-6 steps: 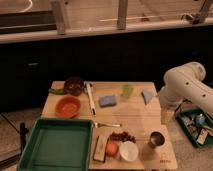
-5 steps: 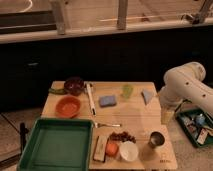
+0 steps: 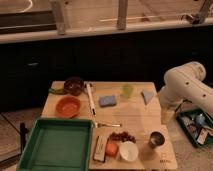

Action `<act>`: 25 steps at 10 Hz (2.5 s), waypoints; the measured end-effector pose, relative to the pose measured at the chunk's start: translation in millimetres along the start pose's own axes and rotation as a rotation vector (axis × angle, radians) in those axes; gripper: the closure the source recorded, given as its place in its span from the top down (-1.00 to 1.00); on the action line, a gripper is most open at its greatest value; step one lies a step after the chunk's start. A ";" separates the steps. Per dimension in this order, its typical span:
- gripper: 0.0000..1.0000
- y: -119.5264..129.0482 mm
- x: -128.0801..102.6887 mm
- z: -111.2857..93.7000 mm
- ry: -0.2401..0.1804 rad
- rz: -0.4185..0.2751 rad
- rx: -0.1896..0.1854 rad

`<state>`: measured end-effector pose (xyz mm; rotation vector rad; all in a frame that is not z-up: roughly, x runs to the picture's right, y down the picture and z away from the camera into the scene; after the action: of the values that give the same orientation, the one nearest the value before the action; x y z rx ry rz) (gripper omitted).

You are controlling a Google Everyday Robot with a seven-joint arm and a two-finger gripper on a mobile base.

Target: Place sponge in tray

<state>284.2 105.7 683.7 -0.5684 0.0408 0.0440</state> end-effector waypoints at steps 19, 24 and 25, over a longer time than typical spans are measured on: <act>0.60 -12.7 -61.3 21.7 0.014 -0.129 0.016; 0.60 -15.7 -90.6 30.2 0.018 -0.191 0.029; 0.60 -16.1 -102.1 32.1 0.021 -0.212 0.031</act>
<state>184.0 106.3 724.5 -0.5400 0.0013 -0.1683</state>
